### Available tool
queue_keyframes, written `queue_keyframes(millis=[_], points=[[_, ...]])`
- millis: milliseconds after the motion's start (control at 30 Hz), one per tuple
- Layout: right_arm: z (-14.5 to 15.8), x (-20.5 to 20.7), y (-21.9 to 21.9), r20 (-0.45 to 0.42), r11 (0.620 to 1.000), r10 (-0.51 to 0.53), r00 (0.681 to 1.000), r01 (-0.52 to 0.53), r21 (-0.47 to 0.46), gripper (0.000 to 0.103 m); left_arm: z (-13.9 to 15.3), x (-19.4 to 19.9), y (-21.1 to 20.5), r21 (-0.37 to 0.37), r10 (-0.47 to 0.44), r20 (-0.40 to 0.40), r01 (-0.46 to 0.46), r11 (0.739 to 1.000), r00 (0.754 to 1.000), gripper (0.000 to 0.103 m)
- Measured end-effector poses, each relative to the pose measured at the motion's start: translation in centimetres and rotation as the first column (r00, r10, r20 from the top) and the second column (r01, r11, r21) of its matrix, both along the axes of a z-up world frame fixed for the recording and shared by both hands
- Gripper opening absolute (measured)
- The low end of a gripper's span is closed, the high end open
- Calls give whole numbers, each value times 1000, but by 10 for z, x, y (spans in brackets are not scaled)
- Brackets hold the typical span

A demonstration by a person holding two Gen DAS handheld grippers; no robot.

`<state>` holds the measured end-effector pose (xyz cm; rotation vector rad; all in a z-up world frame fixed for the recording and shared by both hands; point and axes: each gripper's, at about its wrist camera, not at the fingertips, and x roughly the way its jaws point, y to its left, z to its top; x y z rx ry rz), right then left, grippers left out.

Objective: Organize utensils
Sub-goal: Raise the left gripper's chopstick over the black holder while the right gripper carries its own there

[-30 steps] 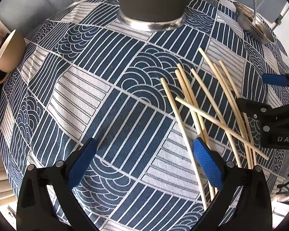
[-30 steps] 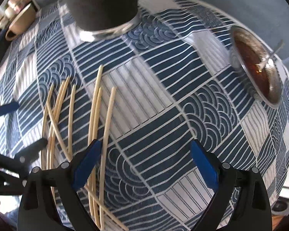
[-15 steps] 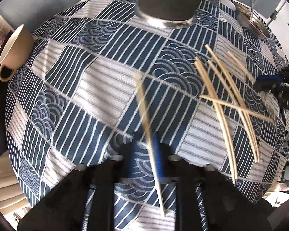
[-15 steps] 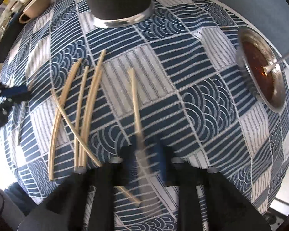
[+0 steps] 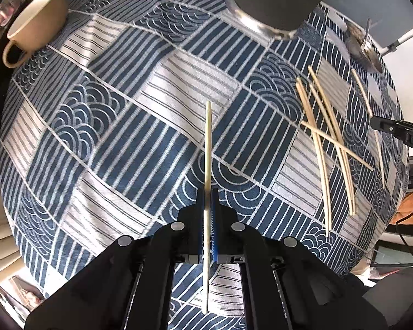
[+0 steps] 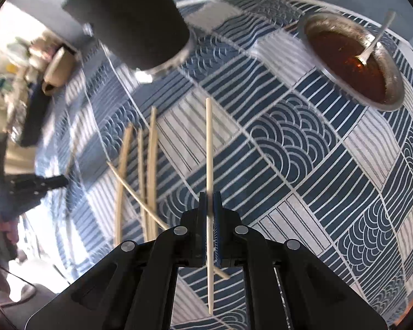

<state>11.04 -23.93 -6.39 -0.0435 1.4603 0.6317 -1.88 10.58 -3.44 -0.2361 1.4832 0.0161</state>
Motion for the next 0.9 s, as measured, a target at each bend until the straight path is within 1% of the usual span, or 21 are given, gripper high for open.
queue_keyframes(millis=[200,367,400,467,533,567,600,700,900], points=[[38,9,-1,65,995,-49,997,44,85,5,31,14,16,-11,28,45,-28,1000,999,4],[77,24,3,132,988,-52,990,31,153,5,63,26,13,-4,22,109,-21,1000,994,4],[83,26,4,147,986,-51,988,27,162,5,63,38,4,-2,21,118,-20,1000,993,4],[89,31,9,175,985,-59,983,29,171,5,73,52,-2,10,15,145,-16,1000,989,4],[98,39,9,190,979,-87,978,48,200,5,80,70,-11,8,7,174,-9,1000,985,4],[103,42,8,201,974,-100,974,55,221,5,88,77,-13,15,2,191,-5,1000,982,4],[112,46,10,222,968,-105,969,49,245,5,96,83,-16,25,-5,208,0,1000,978,4],[129,55,20,268,963,-102,958,28,268,5,117,98,-25,36,-23,258,14,999,966,4],[159,75,37,330,948,-103,938,-7,317,5,154,130,-33,26,-36,340,29,999,940,4]])
